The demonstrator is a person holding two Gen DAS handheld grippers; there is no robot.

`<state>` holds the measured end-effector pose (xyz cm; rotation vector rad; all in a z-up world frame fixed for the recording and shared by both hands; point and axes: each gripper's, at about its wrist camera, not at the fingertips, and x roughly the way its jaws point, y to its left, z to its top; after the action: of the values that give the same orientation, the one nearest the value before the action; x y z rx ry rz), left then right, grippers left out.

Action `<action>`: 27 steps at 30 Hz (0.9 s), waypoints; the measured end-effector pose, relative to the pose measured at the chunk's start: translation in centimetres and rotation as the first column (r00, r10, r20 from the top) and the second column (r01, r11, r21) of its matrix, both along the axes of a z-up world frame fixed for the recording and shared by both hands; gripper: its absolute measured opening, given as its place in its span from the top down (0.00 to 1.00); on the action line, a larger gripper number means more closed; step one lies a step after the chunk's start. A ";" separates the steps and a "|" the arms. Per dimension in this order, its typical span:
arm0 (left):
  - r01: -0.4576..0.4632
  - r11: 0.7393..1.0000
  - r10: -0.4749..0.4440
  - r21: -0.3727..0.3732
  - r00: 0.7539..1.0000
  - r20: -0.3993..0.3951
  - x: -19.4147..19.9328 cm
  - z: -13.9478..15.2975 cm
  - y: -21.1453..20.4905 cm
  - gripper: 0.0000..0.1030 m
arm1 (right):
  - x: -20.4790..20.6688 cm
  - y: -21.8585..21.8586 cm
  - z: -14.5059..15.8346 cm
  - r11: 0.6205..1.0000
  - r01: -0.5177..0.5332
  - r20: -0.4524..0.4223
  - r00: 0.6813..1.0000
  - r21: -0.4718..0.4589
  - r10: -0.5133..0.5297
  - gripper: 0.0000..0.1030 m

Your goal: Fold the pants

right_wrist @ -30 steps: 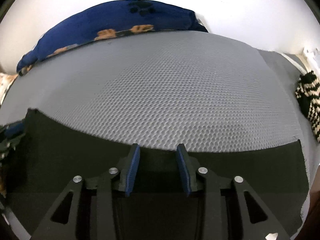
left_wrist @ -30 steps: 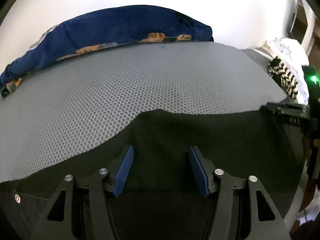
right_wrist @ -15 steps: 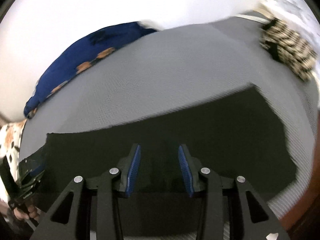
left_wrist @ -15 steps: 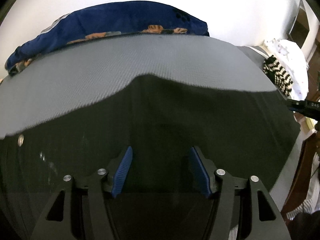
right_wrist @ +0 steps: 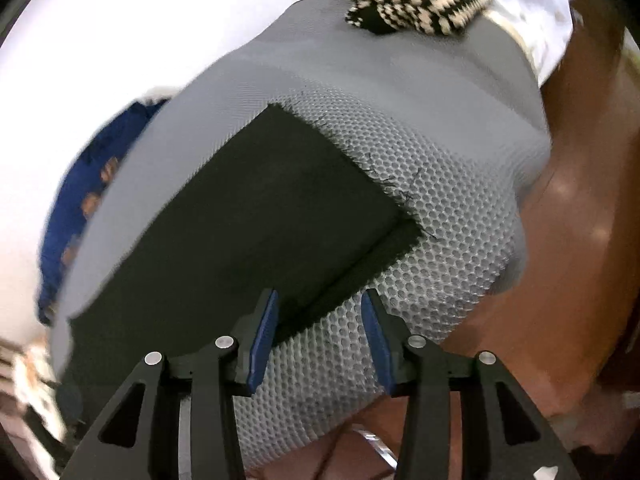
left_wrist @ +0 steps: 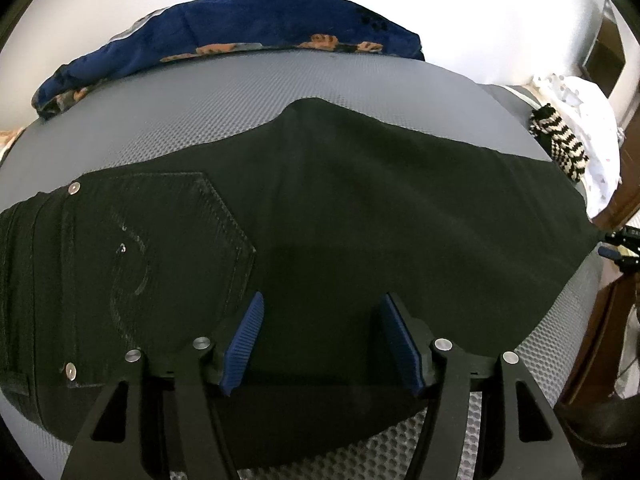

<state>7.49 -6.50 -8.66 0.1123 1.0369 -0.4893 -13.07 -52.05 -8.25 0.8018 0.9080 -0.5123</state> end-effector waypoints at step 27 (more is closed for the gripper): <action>-0.035 0.997 0.033 -0.062 0.999 -0.034 0.2 0.0 -0.1 0.24 | 3.1 -1.9 2.1 1.000 0.005 0.209 0.978 0.008 -0.007 0.91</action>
<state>7.67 -6.61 -8.61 0.0314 1.0531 -0.4931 -10.01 -53.91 -6.15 0.8486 0.7132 -0.4209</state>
